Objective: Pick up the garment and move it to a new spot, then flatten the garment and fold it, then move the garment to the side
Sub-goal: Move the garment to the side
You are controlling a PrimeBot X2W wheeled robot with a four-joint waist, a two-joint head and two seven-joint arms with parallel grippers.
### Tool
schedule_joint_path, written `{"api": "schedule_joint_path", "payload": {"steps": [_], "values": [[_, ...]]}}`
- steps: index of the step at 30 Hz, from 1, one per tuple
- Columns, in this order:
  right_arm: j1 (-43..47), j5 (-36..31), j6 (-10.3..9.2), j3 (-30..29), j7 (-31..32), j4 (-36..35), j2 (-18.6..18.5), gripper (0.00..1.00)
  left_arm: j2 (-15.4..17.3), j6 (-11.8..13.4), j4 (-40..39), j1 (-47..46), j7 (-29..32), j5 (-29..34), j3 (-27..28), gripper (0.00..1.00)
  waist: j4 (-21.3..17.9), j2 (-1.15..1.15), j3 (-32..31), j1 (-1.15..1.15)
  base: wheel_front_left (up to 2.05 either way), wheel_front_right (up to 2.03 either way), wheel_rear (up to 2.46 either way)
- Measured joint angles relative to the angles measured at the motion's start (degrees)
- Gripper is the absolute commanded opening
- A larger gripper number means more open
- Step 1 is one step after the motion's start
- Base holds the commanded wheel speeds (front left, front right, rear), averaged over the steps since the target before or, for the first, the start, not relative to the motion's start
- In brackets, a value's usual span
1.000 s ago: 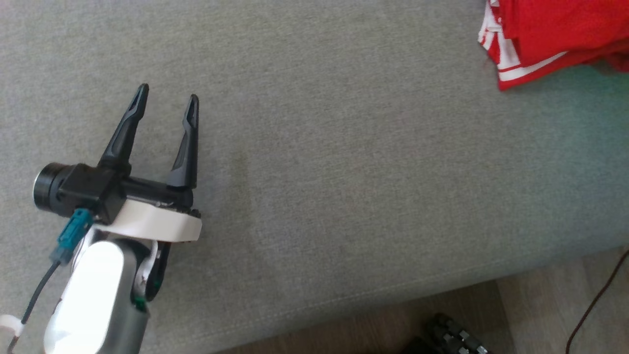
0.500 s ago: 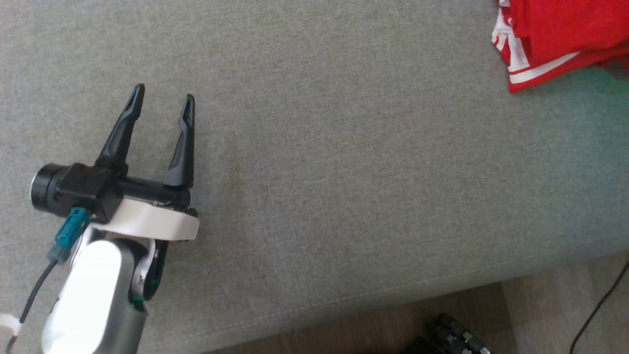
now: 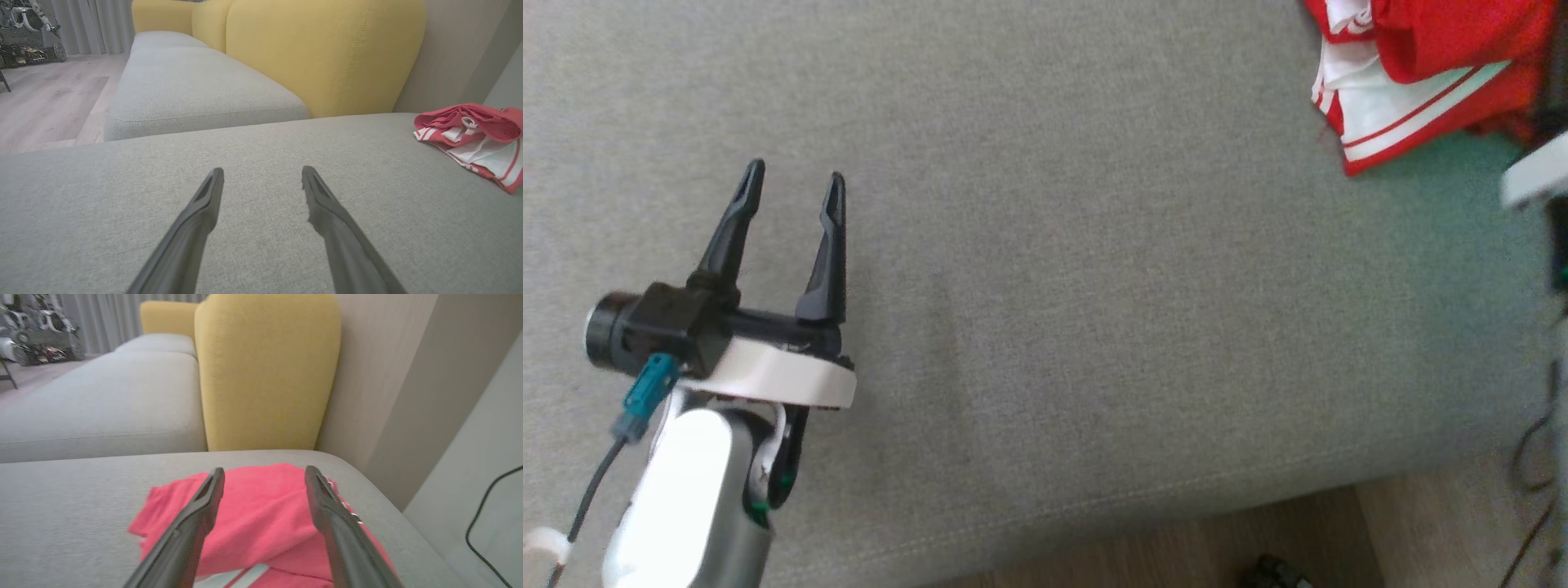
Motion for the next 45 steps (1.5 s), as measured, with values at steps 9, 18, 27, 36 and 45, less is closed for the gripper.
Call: {"api": "schedule_joint_path", "payload": {"steps": [9, 18, 27, 36, 45], "values": [[16.7, -1.7, 0.00, 1.2, -0.3, -15.9, 10.8, 1.00, -1.1, 1.2, 1.8, 3.5, -0.7, -2.2, 1.3, 1.00, 2.5, 0.00, -6.0, 0.00, 0.00, 0.00, 0.00], [24.6, -2.5, 0.00, 7.6, -0.3, -21.9, 13.5, 1.00, -1.1, 2.5, 2.7, 6.7, -0.8, -3.2, 3.6, 1.00, 6.4, 0.00, -12.0, 0.00, 0.00, 0.00, 0.00], [32.0, -2.6, 0.00, 8.1, -0.8, -22.1, 14.0, 1.00, -1.1, 2.7, 3.3, 13.4, -0.8, -3.6, 3.0, 1.00, 9.2, 0.00, -18.4, -0.01, 0.00, 0.00, 0.00], [37.2, -2.7, 0.00, 7.6, -0.2, -23.2, 14.2, 1.00, -0.7, 3.4, 3.3, 18.1, -0.7, -4.1, 2.4, 1.00, 10.1, 0.00, -22.4, -0.01, 0.00, 0.00, 0.00], [38.7, -3.4, 0.00, 8.0, 1.1, -24.6, 14.2, 1.00, -0.3, 3.9, 3.0, 19.3, -0.1, -4.1, 2.2, 1.00, 10.7, 0.00, -23.9, -0.01, 0.00, 0.00, 0.00]]}}
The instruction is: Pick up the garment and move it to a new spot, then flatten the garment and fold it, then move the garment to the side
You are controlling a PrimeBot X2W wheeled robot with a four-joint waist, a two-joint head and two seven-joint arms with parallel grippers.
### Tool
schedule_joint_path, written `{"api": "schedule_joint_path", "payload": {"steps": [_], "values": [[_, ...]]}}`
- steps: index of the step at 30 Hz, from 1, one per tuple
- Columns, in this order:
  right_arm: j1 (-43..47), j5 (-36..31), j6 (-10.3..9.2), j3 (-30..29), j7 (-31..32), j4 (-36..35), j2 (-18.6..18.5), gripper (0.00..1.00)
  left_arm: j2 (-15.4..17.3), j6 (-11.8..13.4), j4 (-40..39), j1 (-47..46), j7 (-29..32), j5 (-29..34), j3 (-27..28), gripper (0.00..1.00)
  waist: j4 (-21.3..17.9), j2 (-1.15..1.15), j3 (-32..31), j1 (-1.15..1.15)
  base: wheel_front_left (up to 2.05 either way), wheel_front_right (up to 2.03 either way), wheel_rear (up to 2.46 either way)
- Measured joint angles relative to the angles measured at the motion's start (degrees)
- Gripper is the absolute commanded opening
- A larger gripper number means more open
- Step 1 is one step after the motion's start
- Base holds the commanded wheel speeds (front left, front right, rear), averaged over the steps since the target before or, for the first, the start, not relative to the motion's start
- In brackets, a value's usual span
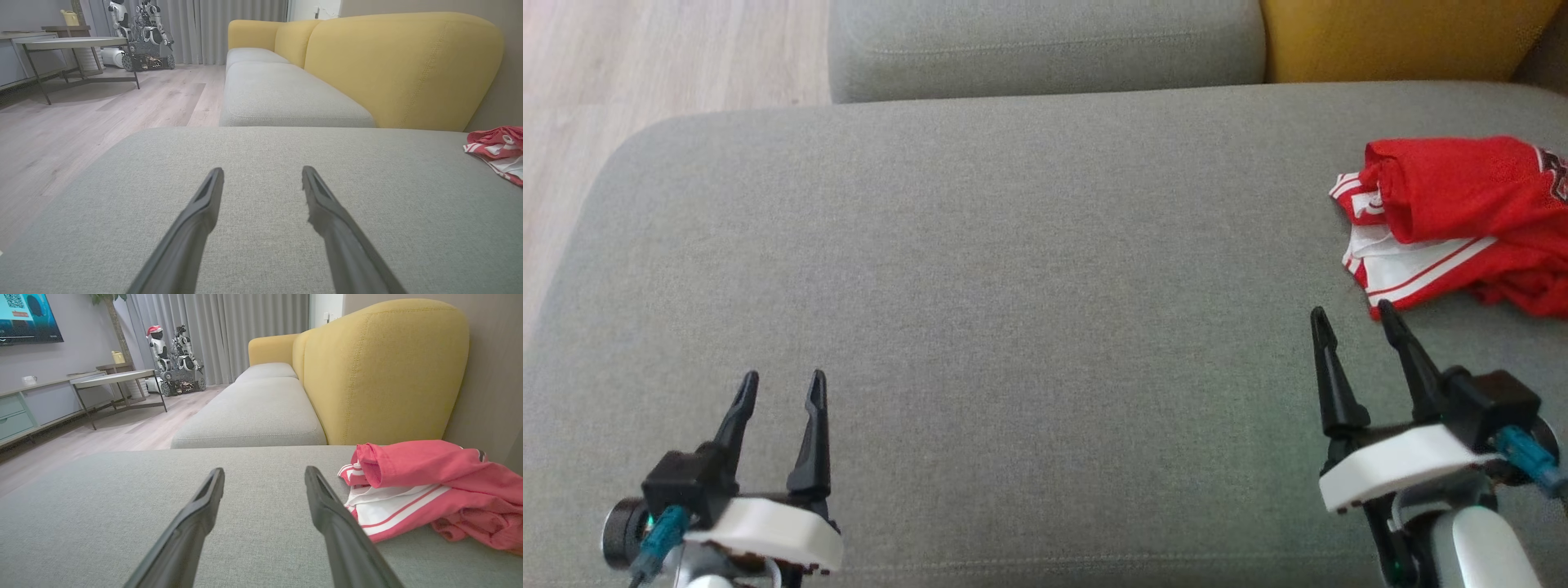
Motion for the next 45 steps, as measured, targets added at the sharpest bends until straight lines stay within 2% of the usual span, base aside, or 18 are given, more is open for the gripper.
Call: {"api": "schedule_joint_path", "payload": {"steps": [25, 45], "values": [[4.4, 0.0, 0.00, 0.3, 1.2, -1.6, 0.0, 1.00, 0.9, 0.6, -0.1, 2.9, 0.7, -0.6, -1.0, 1.00, -0.1, 0.00, -3.8, 0.00, 0.00, 0.00, 0.00], [4.9, 0.0, 0.00, -0.2, 1.1, -1.7, 0.1, 1.00, 2.0, 1.0, -0.5, 3.0, 1.4, -1.4, -1.5, 1.00, -0.2, 0.00, -3.9, 0.00, 0.00, 0.00, 0.00]]}}
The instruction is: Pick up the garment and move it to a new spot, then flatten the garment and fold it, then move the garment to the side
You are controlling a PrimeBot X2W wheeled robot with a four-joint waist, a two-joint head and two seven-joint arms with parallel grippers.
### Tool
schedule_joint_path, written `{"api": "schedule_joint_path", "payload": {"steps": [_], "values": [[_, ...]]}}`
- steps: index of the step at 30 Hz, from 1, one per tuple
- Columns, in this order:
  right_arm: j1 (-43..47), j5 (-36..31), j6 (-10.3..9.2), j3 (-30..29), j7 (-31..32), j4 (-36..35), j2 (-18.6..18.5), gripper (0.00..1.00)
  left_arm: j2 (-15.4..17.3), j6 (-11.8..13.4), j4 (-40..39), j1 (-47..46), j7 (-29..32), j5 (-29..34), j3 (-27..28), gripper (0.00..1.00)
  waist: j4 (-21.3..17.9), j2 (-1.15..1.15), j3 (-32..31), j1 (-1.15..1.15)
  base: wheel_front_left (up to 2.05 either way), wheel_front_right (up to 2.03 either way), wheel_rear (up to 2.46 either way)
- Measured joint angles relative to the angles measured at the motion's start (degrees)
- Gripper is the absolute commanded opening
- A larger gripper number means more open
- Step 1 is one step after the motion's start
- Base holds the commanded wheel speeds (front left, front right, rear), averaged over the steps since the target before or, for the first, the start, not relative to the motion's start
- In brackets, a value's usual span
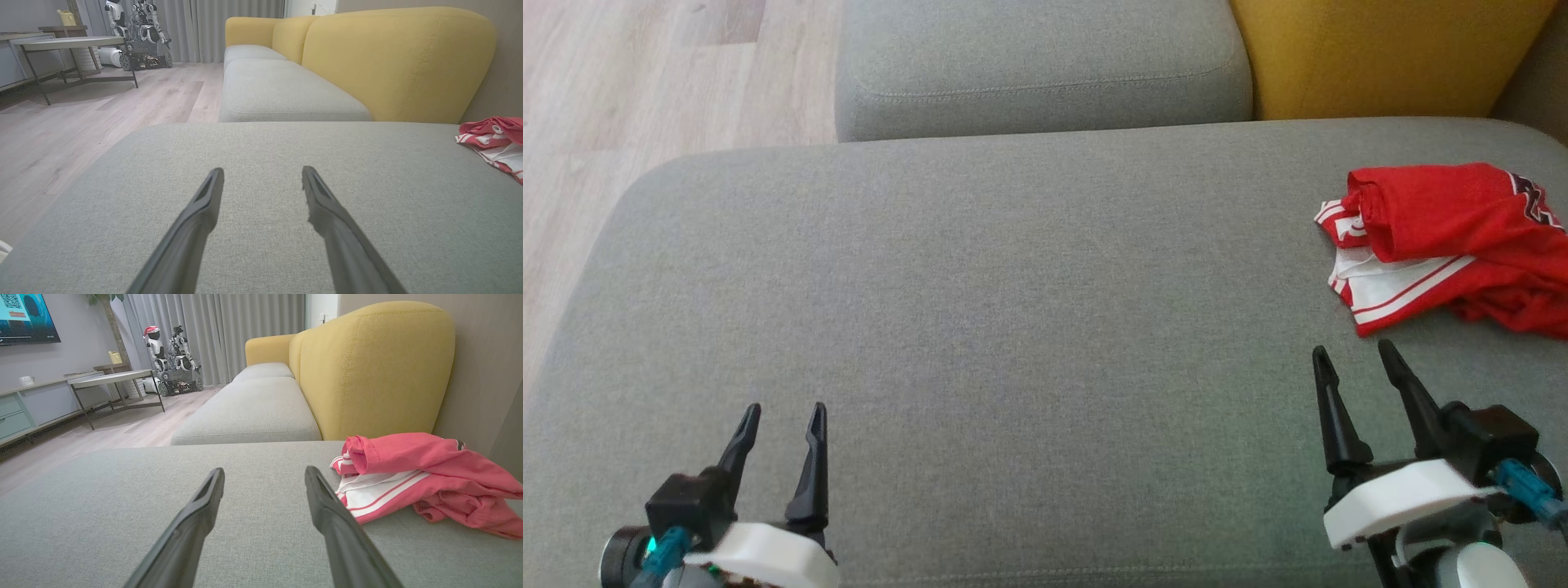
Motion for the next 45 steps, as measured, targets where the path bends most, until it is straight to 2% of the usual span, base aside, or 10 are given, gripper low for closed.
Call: {"api": "schedule_joint_path", "payload": {"steps": [23, 24, 29, 45], "values": [[0.2, 0.0, 0.00, -0.2, 0.0, 0.0, 0.0, 1.00, 0.4, 0.3, 0.1, 0.0, 0.0, -0.6, -1.0, 1.00, 0.3, 0.00, -0.2, 0.00, 0.00, 0.00, 0.00], [0.2, 0.0, 0.00, -0.2, 0.1, 0.0, 0.0, 0.00, 0.4, 0.3, 0.1, 0.0, 0.0, -0.6, -1.0, 0.00, 0.3, 0.00, -0.2, 0.00, 0.00, 0.00, 0.00], [2.3, 0.6, -0.01, 0.0, 0.1, 4.9, 0.1, 0.00, -1.4, 0.2, 4.4, 2.4, 0.1, -1.1, -1.9, 0.00, 0.3, 0.00, -0.2, 0.00, 0.00, 0.00, 0.00], [2.4, 12.0, -0.01, -0.1, 0.1, 6.2, 0.0, 0.00, -2.4, -1.5, 5.4, 1.8, 2.1, -10.8, -0.1, 0.00, 0.2, 0.00, 0.2, 0.00, 0.00, 0.00, 0.00]]}}
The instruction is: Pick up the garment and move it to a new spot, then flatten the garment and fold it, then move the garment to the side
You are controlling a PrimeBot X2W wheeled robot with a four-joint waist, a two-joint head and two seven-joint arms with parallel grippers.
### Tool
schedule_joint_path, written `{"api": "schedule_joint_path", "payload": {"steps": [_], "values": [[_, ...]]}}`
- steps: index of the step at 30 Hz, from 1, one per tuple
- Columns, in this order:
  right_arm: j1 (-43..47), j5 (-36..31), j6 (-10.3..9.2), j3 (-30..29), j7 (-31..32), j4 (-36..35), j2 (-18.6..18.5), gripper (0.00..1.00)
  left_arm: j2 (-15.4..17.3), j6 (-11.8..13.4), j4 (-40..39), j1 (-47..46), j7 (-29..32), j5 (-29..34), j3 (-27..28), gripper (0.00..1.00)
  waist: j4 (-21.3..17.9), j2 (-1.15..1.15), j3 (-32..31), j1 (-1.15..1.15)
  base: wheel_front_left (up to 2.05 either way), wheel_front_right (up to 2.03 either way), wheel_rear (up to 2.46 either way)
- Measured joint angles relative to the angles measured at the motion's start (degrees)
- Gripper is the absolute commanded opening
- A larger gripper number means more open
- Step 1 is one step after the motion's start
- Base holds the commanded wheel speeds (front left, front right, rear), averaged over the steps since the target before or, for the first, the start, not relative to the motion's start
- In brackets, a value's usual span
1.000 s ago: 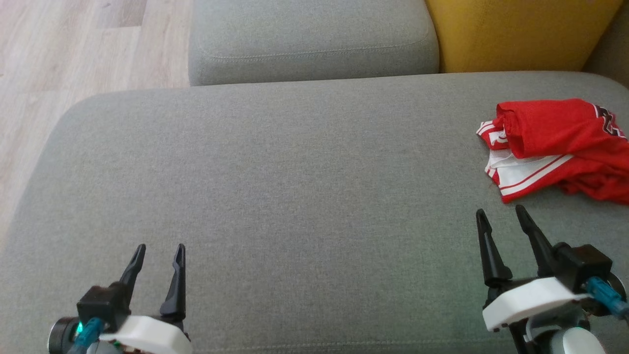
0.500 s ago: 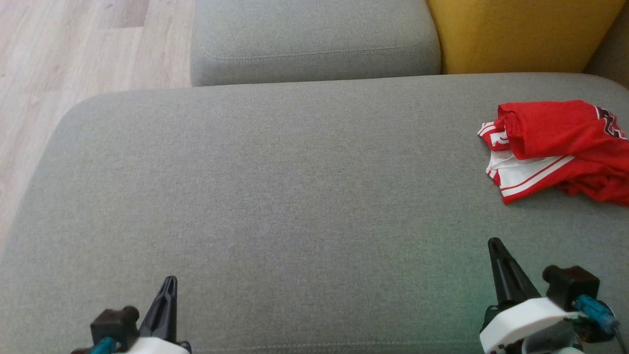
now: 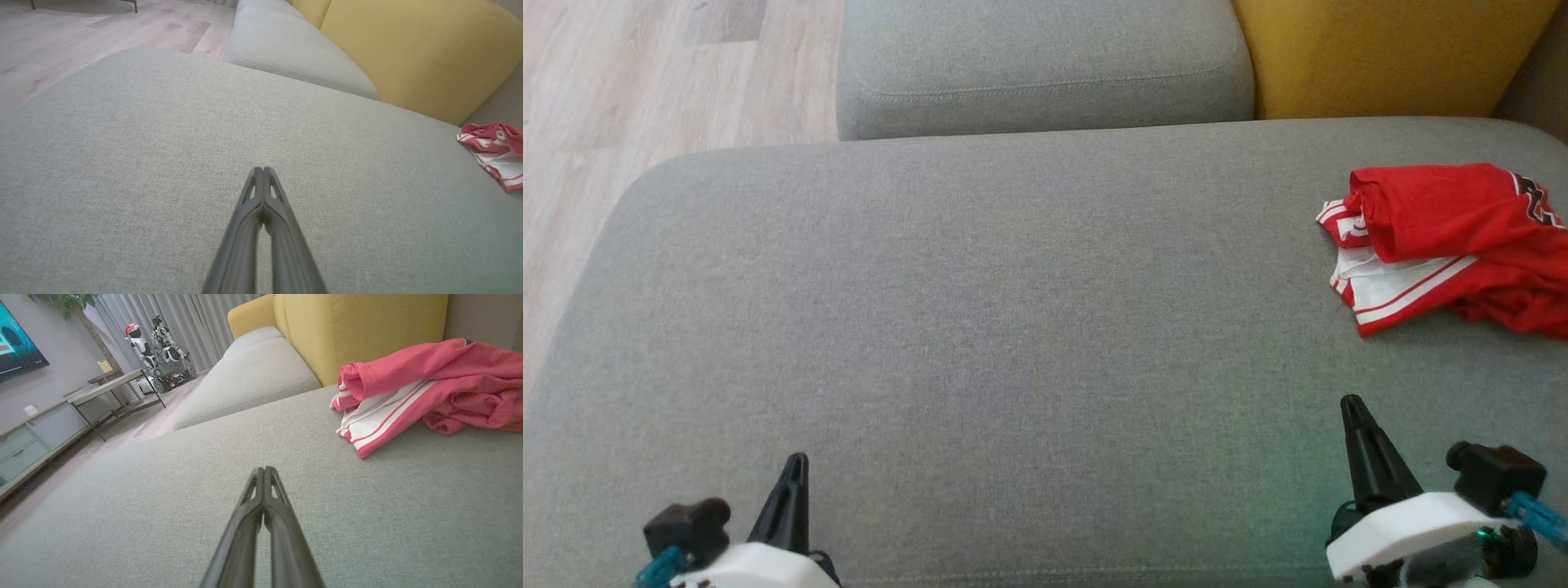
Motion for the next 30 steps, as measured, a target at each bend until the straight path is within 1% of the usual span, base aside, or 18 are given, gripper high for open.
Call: {"api": "schedule_joint_path", "payload": {"steps": [22, 27, 30], "values": [[-2.4, 15.4, 0.00, -0.9, 0.2, 1.9, -0.1, 0.00, -1.7, -2.1, 1.2, -2.3, 3.0, -13.0, 3.4, 0.00, -0.1, 0.00, 0.5, 0.00, 0.00, 0.00, 0.00], [-2.6, 18.8, 0.00, -1.2, 0.6, 2.4, -0.2, 0.00, -2.2, -3.1, 1.5, -2.5, 3.6, -15.9, 4.3, 0.00, -0.2, 0.00, 0.6, 0.00, 0.00, 0.00, 0.00], [-2.8, 20.8, 0.00, -1.4, 0.6, 2.6, -0.2, 0.00, -2.4, -3.1, 1.8, -3.0, 4.0, -17.7, 4.8, 0.00, -0.2, 0.00, 0.7, 0.00, 0.00, 0.00, 0.00]]}}
